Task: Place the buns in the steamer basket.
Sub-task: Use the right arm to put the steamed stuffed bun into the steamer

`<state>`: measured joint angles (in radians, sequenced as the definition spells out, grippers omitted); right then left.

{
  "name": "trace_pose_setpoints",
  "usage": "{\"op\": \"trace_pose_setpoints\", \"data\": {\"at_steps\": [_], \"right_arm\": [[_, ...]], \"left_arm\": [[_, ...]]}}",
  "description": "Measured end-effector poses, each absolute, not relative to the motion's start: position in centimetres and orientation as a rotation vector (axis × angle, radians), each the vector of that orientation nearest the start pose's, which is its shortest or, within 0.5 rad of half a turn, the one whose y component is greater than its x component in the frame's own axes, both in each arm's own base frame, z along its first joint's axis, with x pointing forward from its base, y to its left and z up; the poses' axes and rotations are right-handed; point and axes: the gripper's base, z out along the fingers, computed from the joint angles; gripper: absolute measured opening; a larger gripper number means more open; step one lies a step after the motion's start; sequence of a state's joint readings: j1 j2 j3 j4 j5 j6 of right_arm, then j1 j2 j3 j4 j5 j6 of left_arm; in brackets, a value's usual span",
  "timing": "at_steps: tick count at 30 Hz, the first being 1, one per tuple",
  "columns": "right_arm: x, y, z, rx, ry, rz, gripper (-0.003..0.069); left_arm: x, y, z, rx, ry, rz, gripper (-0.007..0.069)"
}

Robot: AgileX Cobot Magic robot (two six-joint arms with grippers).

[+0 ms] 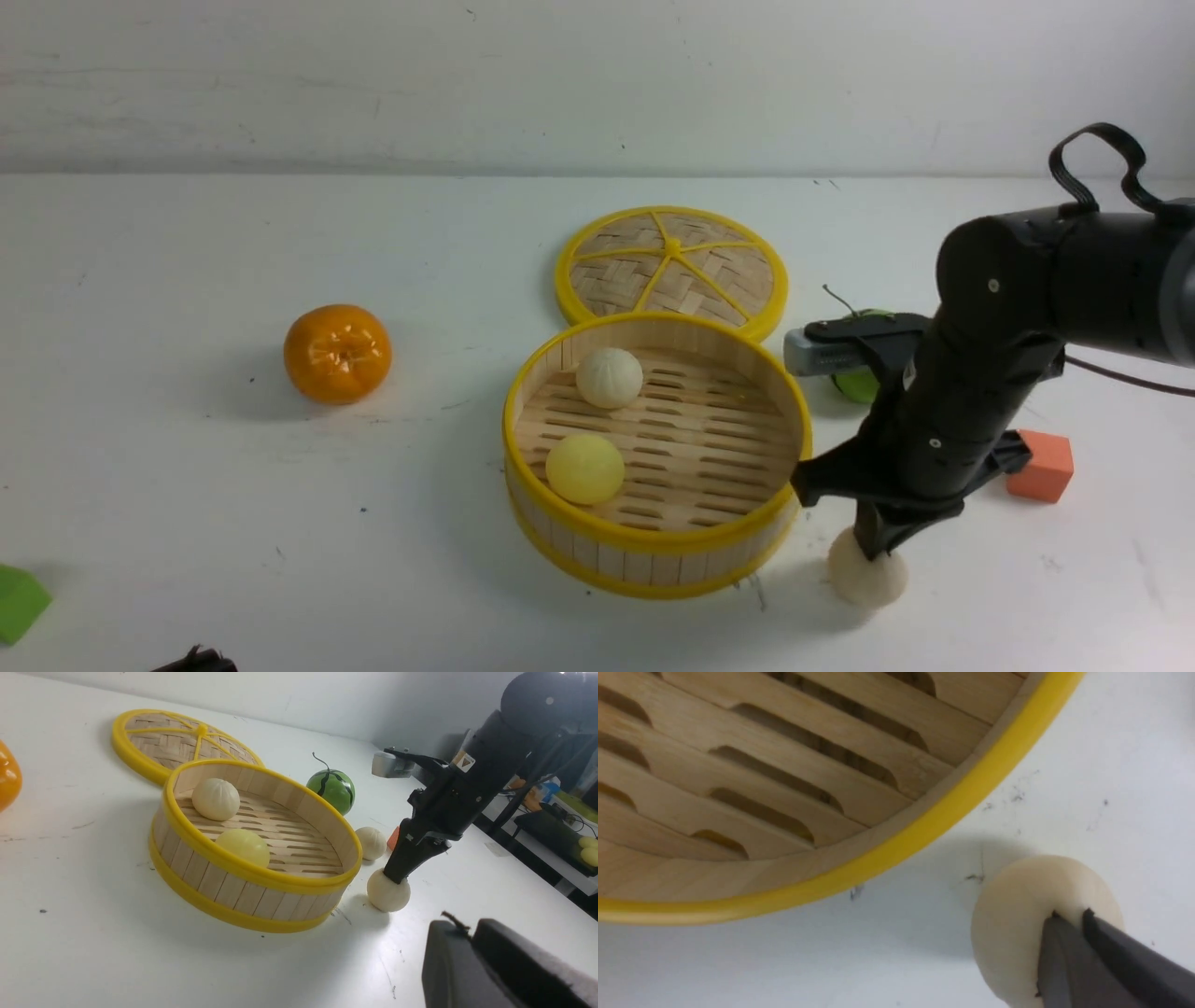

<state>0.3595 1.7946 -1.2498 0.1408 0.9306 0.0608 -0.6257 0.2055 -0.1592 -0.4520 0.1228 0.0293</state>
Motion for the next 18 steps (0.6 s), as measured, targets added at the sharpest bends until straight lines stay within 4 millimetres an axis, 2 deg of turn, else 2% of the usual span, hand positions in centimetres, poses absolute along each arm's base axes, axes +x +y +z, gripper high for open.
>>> {"op": "trace_pose_setpoints", "data": {"at_steps": [1, 2, 4, 6, 8, 10, 12, 14, 16, 17, 18], "right_arm": [[32.3, 13.2, 22.0, -0.339, 2.951, 0.237, 0.0], [32.2, 13.2, 22.2, -0.34, 2.948, 0.238, 0.0], [31.9, 13.5, 25.1, -0.357, 2.907, 0.268, 0.0002], [32.0, 14.7, 27.1, -0.395, 2.851, 0.299, 0.0006], [32.2, 15.6, 28.2, -0.422, 2.806, 0.321, 0.0007], [33.3, 17.7, 29.4, -0.452, 2.724, 0.373, 0.0008], [35.1, 19.2, 29.4, -0.457, 2.67, 0.396, 0.001], [37.4, 20.2, 28.7, -0.444, 2.652, 0.401, 0.0013], [39.1, 20.7, 27.2, -0.426, 2.672, 0.395, 0.0016], [39.3, 20.8, 27.2, -0.421, 2.667, 0.397, 0.0017], [40.6, 21.0, 26.2, -0.397, 2.679, 0.392, 0.0019]], "left_arm": [[5.5, -4.6, 24.4, 0.218, 1.695, -0.835, 0.0065], [5.5, -4.6, 24.4, 0.218, 1.695, -0.835, 0.0065], [5.5, -4.6, 24.4, 0.218, 1.695, -0.835, 0.0071], [5.5, -4.6, 24.4, 0.218, 1.695, -0.835, 0.0072], [5.5, -4.6, 24.4, 0.218, 1.695, -0.835, 0.0074], [5.5, -4.6, 24.4, 0.218, 1.695, -0.835, 0.0075], [5.5, -4.6, 24.4, 0.218, 1.695, -0.835, 0.0078], [5.5, -4.6, 24.4, 0.218, 1.695, -0.835, 0.0081], [5.5, -4.6, 24.4, 0.218, 1.695, -0.835, 0.0083], [5.5, -4.6, 24.4, 0.218, 1.695, -0.835, 0.0083], [5.5, -4.6, 24.4, 0.218, 1.695, -0.835, 0.0085]]}}
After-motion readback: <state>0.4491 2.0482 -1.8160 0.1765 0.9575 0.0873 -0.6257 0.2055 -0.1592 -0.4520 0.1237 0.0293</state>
